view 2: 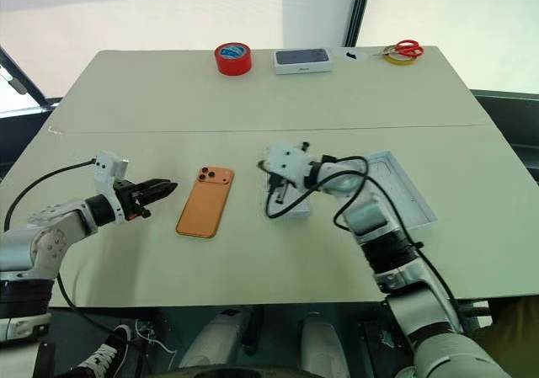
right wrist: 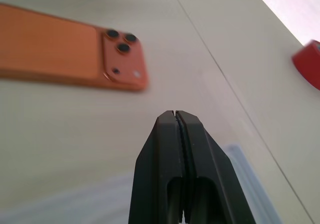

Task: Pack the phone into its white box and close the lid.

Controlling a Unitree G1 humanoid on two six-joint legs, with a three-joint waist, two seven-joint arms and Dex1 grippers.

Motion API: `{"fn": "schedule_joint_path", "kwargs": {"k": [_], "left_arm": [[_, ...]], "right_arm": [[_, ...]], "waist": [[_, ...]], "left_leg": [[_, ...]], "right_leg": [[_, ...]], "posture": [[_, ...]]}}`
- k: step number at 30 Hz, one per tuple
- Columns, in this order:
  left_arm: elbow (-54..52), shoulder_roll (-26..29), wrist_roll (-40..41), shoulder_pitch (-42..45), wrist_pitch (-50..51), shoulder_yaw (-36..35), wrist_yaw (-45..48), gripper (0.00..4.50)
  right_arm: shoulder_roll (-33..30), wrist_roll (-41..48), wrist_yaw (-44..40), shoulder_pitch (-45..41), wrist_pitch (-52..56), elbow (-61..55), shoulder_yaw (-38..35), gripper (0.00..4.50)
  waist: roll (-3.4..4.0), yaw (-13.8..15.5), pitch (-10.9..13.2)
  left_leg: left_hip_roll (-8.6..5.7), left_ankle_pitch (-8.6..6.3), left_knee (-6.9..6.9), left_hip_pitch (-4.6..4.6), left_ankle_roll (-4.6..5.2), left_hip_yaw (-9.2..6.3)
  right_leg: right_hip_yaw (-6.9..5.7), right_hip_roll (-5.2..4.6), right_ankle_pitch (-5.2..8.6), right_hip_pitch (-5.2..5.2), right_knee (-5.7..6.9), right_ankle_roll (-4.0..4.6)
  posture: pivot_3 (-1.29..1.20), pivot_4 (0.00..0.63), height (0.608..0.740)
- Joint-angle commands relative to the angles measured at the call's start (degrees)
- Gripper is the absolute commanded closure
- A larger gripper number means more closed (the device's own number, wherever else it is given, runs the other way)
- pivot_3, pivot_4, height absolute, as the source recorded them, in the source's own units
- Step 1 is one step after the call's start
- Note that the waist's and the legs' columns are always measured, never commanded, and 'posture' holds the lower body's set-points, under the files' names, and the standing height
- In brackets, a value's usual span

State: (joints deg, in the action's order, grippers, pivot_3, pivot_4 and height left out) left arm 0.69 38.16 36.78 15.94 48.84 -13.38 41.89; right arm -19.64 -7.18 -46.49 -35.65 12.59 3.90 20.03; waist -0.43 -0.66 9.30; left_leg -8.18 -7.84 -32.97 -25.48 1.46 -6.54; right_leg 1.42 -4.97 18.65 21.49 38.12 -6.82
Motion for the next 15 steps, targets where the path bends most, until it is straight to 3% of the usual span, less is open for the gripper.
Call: {"fn": "schedule_joint_path", "kwargs": {"k": [1, 5, 8, 12, 15], "left_arm": [[2.6, 1.7, 2.9, 2.0, 6.8, -1.6, 1.0, 3.11], [2.1, 1.9, 3.2, 1.3, 10.0, -0.1, 2.1, 3.11], [2.2, 1.6, 2.9, 1.2, 9.5, -1.0, 1.6, 2.27], [2.3, 2.3, 2.3, 0.9, 11.0, -1.0, 0.6, 0.31], [2.8, 1.8, 4.7, 1.5, 13.8, -2.0, 1.3, 0.31]], "right_arm": [[1.7, -2.8, -1.7, -3.5, 3.6, -2.4, 4.8, 4.46], [1.0, -6.7, -4.0, -4.9, 4.0, -0.8, 10.2, 4.46], [2.2, -6.9, -4.1, -6.3, 3.0, -0.3, 10.8, 4.50], [2.2, -7.3, -5.2, -6.2, 2.4, -0.4, 11.8, 4.50], [2.3, -7.9, -5.4, -5.8, 1.8, -0.2, 12.4, 4.50]], "waist": [[0.00, -0.1, 0.0], [0.00, -0.1, 0.0], [0.00, -0.1, 0.0], [0.00, -0.2, 0.0], [0.00, -0.2, 0.0]], "left_leg": [[0.00, 0.00, 0.00, 0.01, 0.00, 0.01], [0.00, 0.01, 0.00, 0.01, -0.01, 0.01], [0.00, 0.01, 0.00, 0.01, -0.02, 0.01], [0.00, 0.01, 0.03, 0.07, -0.03, 0.01], [0.01, 0.01, 0.04, 0.08, -0.03, 0.00]], "right_leg": [[0.00, 0.00, 0.00, 0.00, 0.00, 0.00], [0.00, 0.01, 0.00, 0.01, 0.01, 0.00], [0.00, 0.00, -0.01, 0.00, 0.01, 0.00], [0.00, 0.00, 0.00, -0.01, 0.03, 0.00], [0.01, 0.00, 0.00, -0.02, 0.03, 0.00]], "posture": [[0.00, 0.150, 0.736], [0.00, 0.150, 0.736], [0.00, 0.150, 0.736], [0.00, 0.150, 0.736], [0.00, 0.150, 0.736]]}}
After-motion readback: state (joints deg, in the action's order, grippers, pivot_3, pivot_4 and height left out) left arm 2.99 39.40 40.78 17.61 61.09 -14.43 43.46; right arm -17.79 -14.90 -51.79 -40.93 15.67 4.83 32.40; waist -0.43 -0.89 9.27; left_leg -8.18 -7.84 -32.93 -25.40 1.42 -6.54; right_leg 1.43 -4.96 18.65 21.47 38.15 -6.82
